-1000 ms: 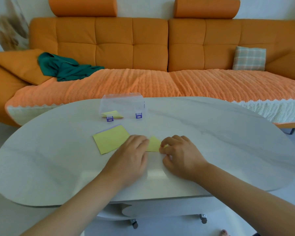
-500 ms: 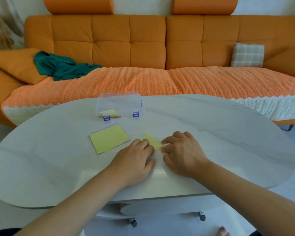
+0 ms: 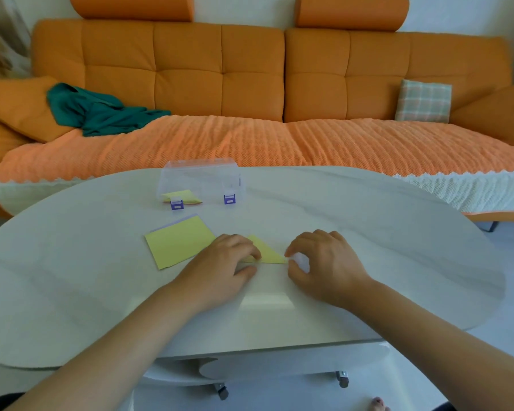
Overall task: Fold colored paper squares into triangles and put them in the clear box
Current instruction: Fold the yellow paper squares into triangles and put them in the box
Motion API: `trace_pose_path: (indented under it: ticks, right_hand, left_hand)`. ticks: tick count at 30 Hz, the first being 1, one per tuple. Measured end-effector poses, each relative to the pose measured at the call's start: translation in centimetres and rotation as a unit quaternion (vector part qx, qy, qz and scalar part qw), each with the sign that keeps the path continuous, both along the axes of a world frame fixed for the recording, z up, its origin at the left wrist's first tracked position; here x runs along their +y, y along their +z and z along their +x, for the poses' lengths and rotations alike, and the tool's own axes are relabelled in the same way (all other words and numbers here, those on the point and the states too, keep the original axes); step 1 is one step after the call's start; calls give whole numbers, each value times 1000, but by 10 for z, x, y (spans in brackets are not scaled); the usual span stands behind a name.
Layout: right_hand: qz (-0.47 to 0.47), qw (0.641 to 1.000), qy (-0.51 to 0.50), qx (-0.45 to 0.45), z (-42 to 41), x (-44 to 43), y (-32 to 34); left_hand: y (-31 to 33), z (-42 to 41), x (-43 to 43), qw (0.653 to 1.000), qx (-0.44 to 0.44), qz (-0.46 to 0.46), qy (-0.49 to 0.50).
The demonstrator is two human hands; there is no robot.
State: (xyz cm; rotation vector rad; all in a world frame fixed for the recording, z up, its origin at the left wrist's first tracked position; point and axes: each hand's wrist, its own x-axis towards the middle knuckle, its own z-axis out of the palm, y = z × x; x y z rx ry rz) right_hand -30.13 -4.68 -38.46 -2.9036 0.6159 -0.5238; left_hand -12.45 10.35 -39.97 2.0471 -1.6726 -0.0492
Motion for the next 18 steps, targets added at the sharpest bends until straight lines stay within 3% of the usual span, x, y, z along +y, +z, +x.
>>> trace_pose_path:
  ticks: [4, 8, 15, 18]
  right_hand:
    - [67, 996, 49, 23, 13, -5, 5]
    - [85, 992, 82, 38, 26, -8, 6]
    - [-39, 988, 134, 71, 39, -17, 11]
    - [-18, 990, 128, 53, 44, -17, 9]
  left_hand:
    - [4, 10, -8, 1000, 13, -12, -10]
    - [5, 19, -11, 998, -28, -12, -52]
    - [2, 29, -14, 997, -28, -29, -59]
    - [4, 29, -14, 992, -75, -54, -86]
